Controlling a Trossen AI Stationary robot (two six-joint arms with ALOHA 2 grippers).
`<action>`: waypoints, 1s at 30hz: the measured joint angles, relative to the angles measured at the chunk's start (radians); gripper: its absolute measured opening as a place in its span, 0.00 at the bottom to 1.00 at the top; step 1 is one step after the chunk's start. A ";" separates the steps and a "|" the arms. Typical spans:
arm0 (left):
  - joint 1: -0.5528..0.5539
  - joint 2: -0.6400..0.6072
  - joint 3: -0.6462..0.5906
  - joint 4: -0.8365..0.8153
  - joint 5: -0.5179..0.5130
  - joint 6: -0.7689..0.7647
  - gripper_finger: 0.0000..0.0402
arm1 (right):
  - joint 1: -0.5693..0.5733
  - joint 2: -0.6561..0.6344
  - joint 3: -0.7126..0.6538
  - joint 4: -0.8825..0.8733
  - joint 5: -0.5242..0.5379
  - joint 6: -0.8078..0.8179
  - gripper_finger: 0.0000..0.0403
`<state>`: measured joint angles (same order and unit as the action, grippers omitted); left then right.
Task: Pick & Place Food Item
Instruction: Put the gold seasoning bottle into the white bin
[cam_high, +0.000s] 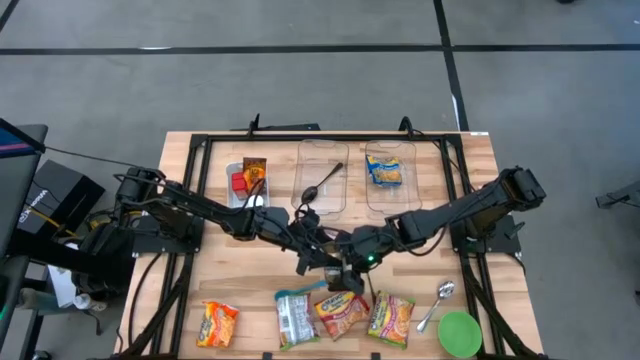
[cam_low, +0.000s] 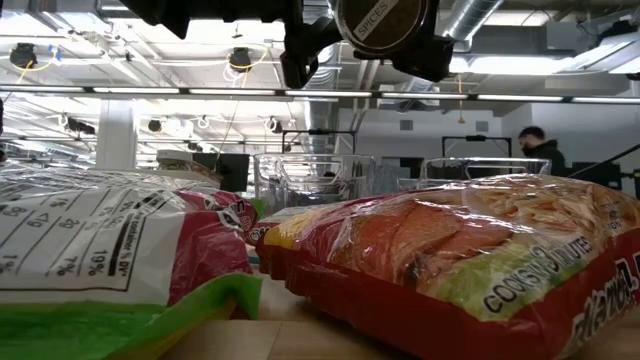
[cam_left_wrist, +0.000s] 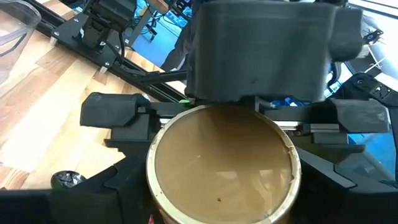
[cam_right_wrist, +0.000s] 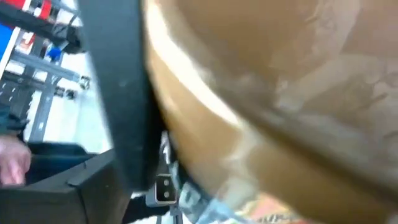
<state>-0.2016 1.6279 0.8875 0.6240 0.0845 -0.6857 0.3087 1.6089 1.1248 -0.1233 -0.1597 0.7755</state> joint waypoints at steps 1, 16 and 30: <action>0.000 0.000 0.000 -0.001 0.000 0.000 0.68 | -0.004 0.000 0.000 0.000 -0.014 -0.007 0.95; 0.000 -0.006 0.000 -0.007 0.016 -0.011 0.68 | 0.012 -0.090 0.001 -0.133 0.016 -0.043 0.84; 0.011 -0.145 -0.001 -0.082 0.010 0.001 0.68 | 0.139 -0.323 0.001 -0.298 0.438 -0.043 0.84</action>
<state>-0.1904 1.4830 0.8867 0.5424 0.0943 -0.6844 0.4479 1.2863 1.1259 -0.4213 0.2786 0.7324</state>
